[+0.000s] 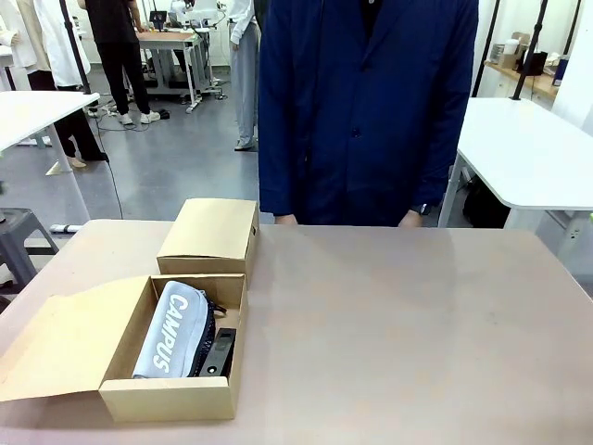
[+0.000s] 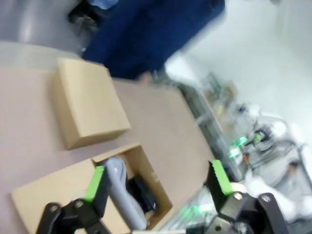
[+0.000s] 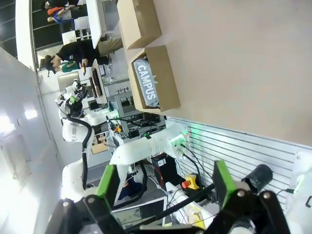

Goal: Place items inside the box.
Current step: Close the lid of the Mailer Box closest to the robot.

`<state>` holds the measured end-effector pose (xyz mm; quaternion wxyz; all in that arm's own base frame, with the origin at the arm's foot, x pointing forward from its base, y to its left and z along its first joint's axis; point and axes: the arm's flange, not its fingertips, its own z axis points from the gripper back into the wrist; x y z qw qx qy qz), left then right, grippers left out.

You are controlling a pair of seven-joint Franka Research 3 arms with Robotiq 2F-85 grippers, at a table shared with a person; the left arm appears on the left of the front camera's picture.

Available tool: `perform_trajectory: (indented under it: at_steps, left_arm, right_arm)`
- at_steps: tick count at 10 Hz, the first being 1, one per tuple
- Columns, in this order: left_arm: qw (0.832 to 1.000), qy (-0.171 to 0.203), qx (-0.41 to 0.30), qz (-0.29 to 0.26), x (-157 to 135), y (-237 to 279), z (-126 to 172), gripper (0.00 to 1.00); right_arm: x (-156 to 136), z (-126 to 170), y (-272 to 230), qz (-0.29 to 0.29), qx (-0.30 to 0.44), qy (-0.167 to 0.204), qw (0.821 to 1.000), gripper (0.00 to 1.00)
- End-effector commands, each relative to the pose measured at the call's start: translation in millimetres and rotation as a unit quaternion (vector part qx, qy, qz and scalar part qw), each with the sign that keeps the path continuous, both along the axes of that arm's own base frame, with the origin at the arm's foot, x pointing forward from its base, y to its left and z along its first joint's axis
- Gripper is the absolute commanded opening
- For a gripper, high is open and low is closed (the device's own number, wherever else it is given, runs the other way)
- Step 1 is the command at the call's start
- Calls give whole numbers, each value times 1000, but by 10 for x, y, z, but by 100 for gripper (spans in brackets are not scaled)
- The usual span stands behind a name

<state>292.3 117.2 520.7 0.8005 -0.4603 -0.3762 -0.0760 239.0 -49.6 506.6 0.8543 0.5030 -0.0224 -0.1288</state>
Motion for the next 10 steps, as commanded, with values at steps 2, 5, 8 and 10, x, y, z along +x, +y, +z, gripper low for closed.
perform_trajectory:
  at_steps: [2,5,8,10]
  left_arm:
    - [919,-318,163,-167,-169,-627,-356,100]
    - [844,-415,275,-198,-134,-486,-862,100]
    - [861,-348,299,-218,-248,-295,-1395,100]
    - [847,-370,302,-232,286,77,-722,100]
  right_arm:
    - [10,36,-30,7,7,-9,1000,100]
    - [10,36,-30,7,7,-9,1000,100]
    - [10,36,-30,7,7,-9,1000,100]
    - [10,36,-30,7,7,-9,1000,100]
